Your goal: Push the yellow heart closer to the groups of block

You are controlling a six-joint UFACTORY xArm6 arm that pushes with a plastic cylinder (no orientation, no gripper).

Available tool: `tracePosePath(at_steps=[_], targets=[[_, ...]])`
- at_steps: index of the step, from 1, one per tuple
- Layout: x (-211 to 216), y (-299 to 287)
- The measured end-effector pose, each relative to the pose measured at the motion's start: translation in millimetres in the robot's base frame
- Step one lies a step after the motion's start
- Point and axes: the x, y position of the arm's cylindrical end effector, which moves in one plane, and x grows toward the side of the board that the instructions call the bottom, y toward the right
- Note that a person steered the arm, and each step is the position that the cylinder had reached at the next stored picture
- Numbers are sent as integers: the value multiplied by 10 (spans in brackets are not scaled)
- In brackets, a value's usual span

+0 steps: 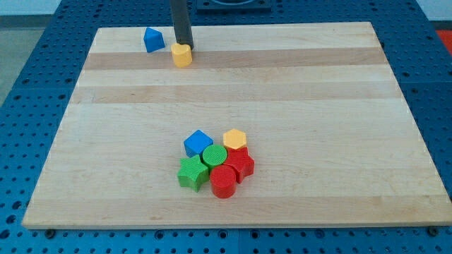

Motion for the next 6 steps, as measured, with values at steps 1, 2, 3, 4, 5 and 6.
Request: tracePosePath(at_steps=[1,2,3,4,5,6], targets=[[6,-123],[61,-237],[253,-301],[492,-360],[734,-362],[927,-362]])
